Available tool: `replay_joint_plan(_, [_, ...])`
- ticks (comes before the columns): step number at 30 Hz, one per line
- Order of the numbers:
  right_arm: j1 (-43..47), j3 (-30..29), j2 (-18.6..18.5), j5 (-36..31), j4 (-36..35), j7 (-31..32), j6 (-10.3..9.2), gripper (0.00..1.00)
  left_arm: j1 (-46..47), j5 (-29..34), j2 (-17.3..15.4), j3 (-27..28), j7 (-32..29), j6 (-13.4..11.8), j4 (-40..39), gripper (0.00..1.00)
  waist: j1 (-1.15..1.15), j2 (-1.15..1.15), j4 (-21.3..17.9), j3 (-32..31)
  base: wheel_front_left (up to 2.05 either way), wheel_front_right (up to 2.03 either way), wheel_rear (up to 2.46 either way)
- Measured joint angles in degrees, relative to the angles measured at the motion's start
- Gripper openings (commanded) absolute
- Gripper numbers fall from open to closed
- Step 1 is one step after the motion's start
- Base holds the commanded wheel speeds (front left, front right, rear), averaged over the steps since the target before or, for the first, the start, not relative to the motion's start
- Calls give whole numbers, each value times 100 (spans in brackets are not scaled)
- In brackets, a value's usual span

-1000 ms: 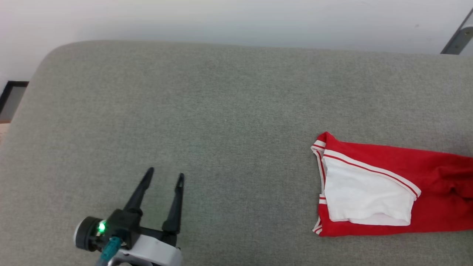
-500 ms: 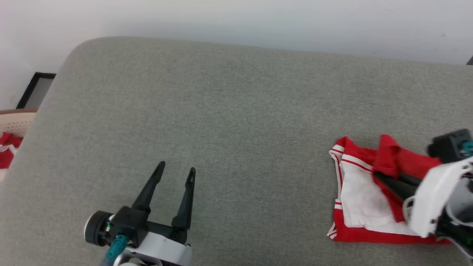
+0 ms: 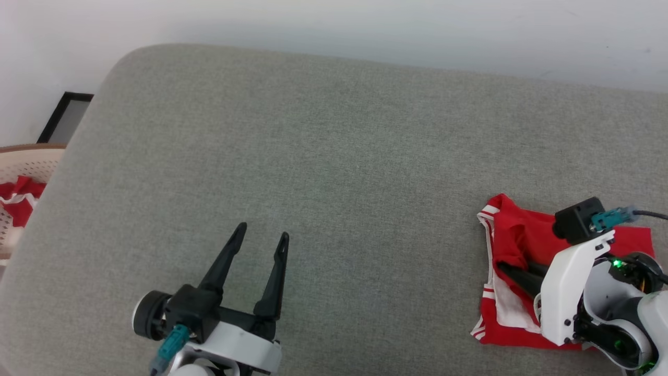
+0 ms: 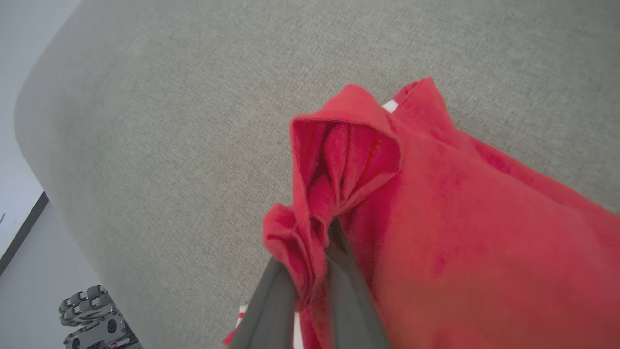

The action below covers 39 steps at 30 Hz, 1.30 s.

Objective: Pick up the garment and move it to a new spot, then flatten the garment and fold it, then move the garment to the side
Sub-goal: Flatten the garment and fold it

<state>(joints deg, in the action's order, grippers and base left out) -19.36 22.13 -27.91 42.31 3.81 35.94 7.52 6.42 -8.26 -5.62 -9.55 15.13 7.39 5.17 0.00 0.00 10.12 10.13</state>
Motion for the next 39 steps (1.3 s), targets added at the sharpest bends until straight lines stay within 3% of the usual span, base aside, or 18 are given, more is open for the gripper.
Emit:
replay_joint_plan(1, [-3, 42, -2, -1, 64, -36, 0, 3, 13, -29, -11, -8, 0, 0, 19, 100, 0, 0, -7, 3, 0, 0, 0])
replay_joint_plan(2, [-9, 84, -3, -1, 115, -75, 0, 19, 16, -62, -16, -9, 0, 0, 44, 100, 0, 0, -16, 5, 0, 0, 0])
replay_joint_plan(3, [-29, 135, -5, 1, 163, -109, 0, 40, 16, -75, -25, -12, 0, 0, 73, 100, 0, 0, -29, 6, 0, 0, 0])
replay_joint_plan(4, [-57, 187, -9, 4, 186, -142, 0, 75, 16, -78, -36, -5, 0, 0, 91, 100, 0, 0, -46, 5, 0, 0, 0])
replay_joint_plan(5, [-86, 225, -8, 21, 191, -196, 0, 100, 16, -90, -47, 5, 0, 0, 100, 100, 0, 0, -66, 3, 0, 0, 0])
replay_joint_plan(15, [-314, 488, -297, 354, 119, -780, 0, 100, 5, -193, -196, 54, 0, 0, 246, 100, 0, 0, -350, -90, 0, 0, 0])
replay_joint_plan(23, [-356, 504, -662, 808, 511, -1715, 0, 100, -97, -312, -321, 112, 0, 0, 376, 100, 0, 0, -614, -268, 0, 0, 0])
replay_joint_plan(31, [-358, 760, -733, 831, 1217, -3160, 0, 100, -282, -487, -366, 231, 0, 0, 549, 100, 0, 0, -879, -530, 0, 0, 0])
replay_joint_plan(39, [-391, 957, -410, 315, 2064, -4833, 0, 100, -562, -642, -337, 467, 0, 0, 620, 100, 0, 0, -1127, -838, 0, 0, 0])
